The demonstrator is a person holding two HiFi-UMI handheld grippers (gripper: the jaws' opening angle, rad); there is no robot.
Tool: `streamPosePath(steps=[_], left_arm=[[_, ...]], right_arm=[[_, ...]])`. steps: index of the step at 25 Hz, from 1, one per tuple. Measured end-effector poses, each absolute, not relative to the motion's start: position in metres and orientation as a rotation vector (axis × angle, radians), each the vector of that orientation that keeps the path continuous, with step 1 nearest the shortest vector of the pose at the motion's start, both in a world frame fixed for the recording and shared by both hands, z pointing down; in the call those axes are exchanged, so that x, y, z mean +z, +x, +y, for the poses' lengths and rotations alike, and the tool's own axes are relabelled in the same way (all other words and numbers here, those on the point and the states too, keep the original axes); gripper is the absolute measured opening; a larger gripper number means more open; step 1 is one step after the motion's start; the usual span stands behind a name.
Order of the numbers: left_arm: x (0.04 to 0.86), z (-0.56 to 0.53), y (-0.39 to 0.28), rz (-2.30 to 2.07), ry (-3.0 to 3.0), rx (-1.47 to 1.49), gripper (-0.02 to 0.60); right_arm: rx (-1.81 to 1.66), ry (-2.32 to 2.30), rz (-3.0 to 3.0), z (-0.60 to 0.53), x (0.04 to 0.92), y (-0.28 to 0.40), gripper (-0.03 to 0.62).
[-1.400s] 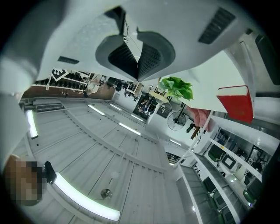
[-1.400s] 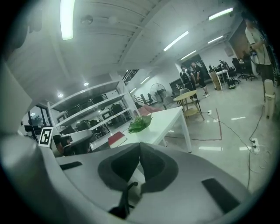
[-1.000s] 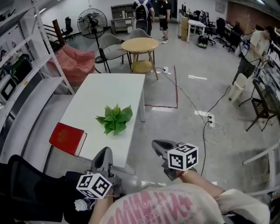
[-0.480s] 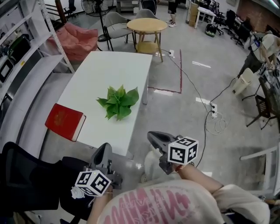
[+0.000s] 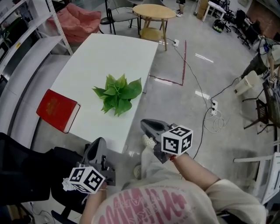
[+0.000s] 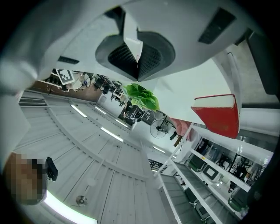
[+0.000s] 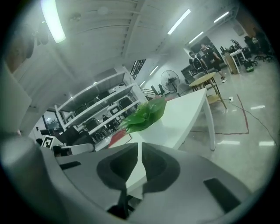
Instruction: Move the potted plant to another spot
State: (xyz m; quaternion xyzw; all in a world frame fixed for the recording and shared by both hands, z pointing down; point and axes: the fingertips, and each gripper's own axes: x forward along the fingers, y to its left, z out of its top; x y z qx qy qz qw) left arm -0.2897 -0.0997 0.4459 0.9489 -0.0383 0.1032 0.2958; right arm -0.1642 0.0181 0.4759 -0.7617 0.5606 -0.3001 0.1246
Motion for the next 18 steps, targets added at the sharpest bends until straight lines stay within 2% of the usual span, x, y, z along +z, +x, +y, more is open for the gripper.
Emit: streamPosePath(steps=[7,11,18], left_arm=[[0.460,-0.107,-0.280,-0.159,2.509,0.305,0.003],[0.466,-0.116,-0.283,-0.220,2.493,0.322,0.002],[0.469,-0.136,-0.284,-0.318,2.487,0.318,0.003]], right_arm=[[-0.870,-2.258,1.764,-0.015,0.494,-0.131,0.065],[-0.836,-2.301,1.834,-0.029,0.500,-0.113,0.120],[-0.777,-2.225,2.001,-0.055,0.497,-0.108,0.378]])
